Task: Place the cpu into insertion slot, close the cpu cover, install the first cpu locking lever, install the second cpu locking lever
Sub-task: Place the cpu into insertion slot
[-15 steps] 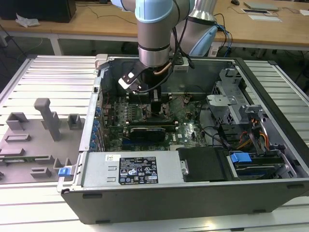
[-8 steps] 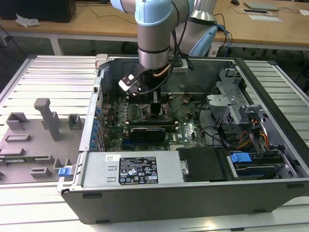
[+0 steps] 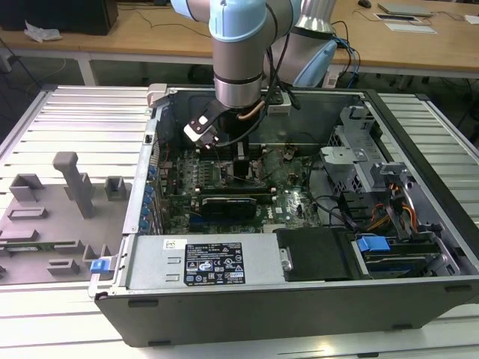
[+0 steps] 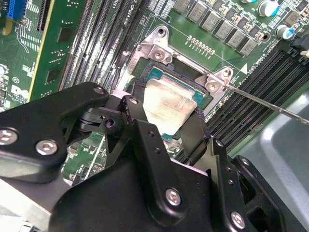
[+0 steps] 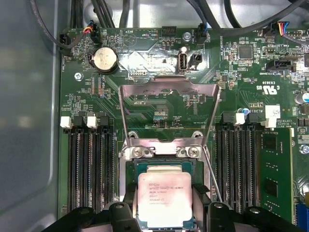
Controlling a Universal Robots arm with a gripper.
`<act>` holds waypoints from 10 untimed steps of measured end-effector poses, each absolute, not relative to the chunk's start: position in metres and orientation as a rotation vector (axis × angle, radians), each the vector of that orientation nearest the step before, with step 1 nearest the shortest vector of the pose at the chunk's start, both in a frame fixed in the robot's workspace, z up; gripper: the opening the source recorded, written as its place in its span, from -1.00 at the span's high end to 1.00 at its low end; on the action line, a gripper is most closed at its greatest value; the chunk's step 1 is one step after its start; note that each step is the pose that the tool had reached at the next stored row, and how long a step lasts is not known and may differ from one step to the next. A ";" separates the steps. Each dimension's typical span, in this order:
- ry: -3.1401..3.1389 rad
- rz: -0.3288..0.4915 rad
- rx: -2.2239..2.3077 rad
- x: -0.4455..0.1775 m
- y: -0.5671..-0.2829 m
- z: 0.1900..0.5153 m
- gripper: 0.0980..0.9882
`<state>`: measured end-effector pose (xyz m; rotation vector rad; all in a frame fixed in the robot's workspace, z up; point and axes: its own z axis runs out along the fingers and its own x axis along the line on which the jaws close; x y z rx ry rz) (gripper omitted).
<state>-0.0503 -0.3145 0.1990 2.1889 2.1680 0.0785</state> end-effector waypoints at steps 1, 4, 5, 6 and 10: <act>2.168 0.079 2.189 -0.050 -0.314 0.199 0.00; 2.168 0.079 2.189 -0.050 -0.314 0.199 -0.01; 2.168 0.079 2.189 -0.050 -0.314 0.199 -0.16; 2.168 0.079 2.189 -0.050 -0.314 0.199 -0.16; 2.168 0.079 2.189 -0.050 -0.314 0.202 -0.16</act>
